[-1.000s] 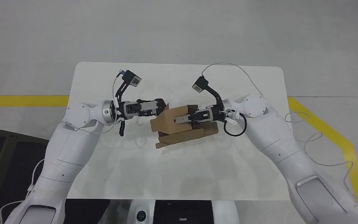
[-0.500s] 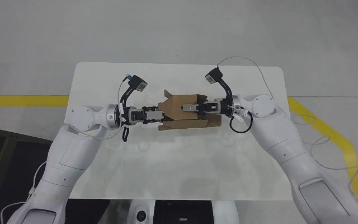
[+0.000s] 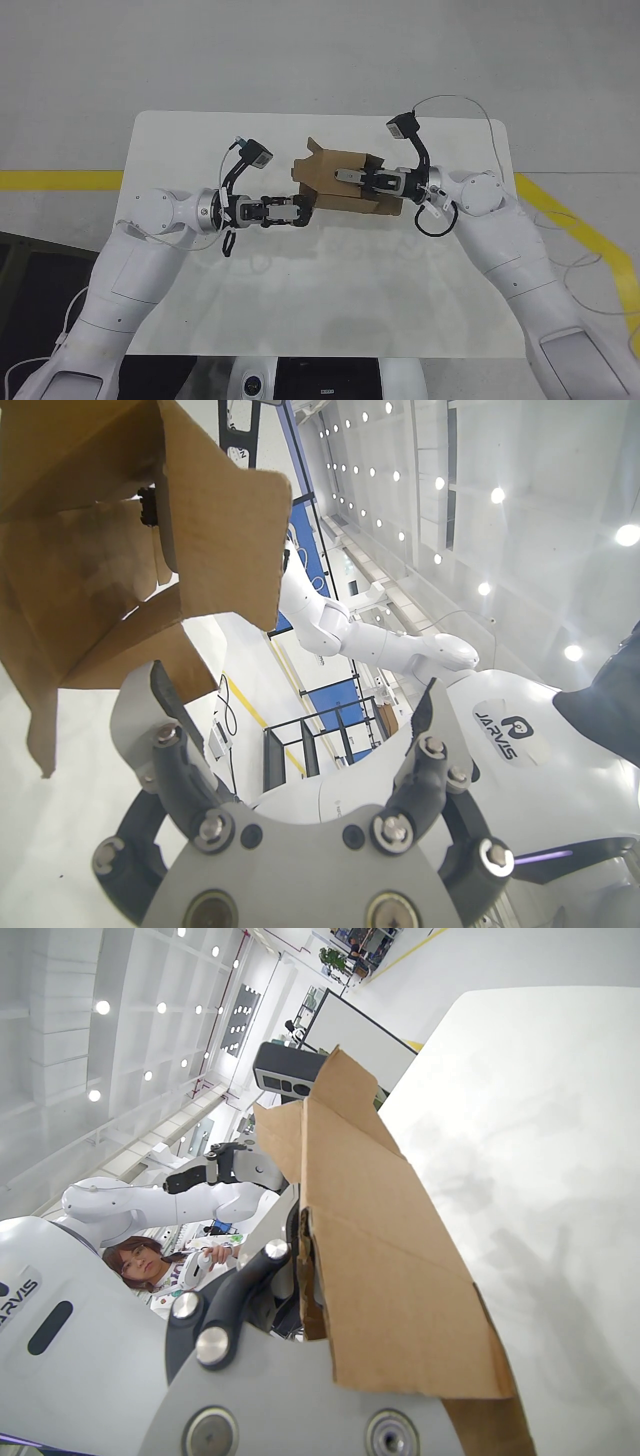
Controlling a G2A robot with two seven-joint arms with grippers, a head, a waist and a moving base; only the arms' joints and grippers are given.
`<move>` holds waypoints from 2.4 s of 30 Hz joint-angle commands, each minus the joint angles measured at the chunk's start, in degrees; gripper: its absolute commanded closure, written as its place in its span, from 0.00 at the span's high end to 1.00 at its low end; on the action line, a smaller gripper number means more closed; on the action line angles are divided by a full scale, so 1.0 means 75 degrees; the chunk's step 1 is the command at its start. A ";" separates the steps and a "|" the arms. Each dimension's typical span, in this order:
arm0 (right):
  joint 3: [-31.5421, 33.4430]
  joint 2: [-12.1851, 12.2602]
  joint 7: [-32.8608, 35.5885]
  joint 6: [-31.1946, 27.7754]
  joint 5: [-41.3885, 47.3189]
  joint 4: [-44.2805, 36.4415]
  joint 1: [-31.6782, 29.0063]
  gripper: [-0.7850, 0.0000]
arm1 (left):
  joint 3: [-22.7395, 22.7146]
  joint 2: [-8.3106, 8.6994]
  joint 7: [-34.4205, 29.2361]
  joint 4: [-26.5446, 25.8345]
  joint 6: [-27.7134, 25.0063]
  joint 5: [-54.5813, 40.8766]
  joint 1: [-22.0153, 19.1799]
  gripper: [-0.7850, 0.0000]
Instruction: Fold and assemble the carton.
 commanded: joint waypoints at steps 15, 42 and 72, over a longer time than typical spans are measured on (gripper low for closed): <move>0.0012 -0.0029 -0.0351 -0.0026 -0.0319 -0.0391 -0.0178 0.00 | 0.0443 -0.0080 -0.0223 0.0015 0.0185 0.0025 -0.0128 1.00; -0.0637 -0.0336 -0.0241 -0.0008 -0.0333 -0.0088 0.0160 0.00 | 0.0519 -0.0172 -0.0108 0.0431 -0.0037 -0.0124 -0.0299 1.00; 0.1302 0.0316 0.1831 0.1168 0.1446 -0.0689 -0.0832 0.00 | -0.0337 -0.0016 0.0858 0.0774 -0.0176 0.0956 -0.0206 1.00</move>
